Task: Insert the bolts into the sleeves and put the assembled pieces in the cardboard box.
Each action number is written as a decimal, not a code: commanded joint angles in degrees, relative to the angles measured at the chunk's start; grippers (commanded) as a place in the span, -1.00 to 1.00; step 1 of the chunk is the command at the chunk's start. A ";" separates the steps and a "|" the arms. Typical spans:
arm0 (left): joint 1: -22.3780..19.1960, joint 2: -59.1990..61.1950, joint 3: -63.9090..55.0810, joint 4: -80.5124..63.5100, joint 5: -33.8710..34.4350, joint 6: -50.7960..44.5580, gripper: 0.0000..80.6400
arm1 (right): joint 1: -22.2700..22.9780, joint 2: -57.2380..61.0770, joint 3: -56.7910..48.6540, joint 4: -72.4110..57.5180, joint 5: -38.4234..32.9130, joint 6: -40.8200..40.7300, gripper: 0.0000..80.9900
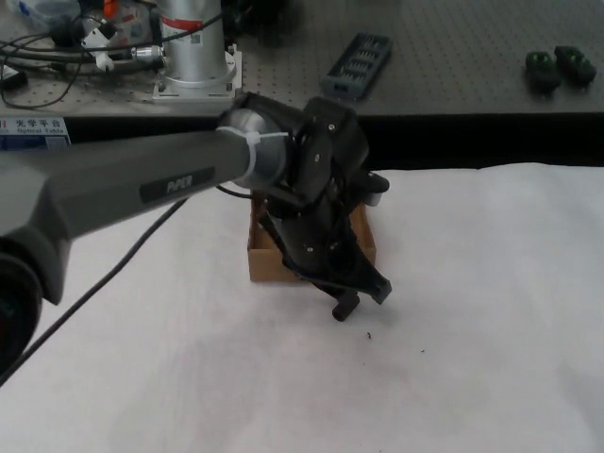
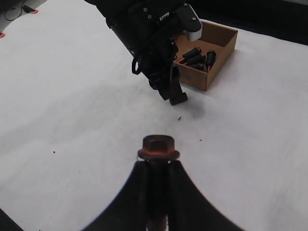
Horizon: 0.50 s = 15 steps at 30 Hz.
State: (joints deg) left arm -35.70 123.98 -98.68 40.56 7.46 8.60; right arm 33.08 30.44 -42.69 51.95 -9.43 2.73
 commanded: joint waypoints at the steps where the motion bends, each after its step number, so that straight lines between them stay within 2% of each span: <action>1: -1.67 1.32 -0.69 -1.88 -0.30 -1.00 -0.25 | -0.41 -0.41 -0.12 -0.36 -0.03 0.17 -0.91; 15: -2.77 4.77 -0.69 -2.76 -3.16 -2.11 -0.25 | -0.41 -0.41 -0.12 3.32 -0.13 0.17 -0.91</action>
State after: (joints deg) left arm -38.43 127.66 -98.91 37.35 6.84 7.55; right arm 33.08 30.44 -42.69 55.10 -9.43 2.73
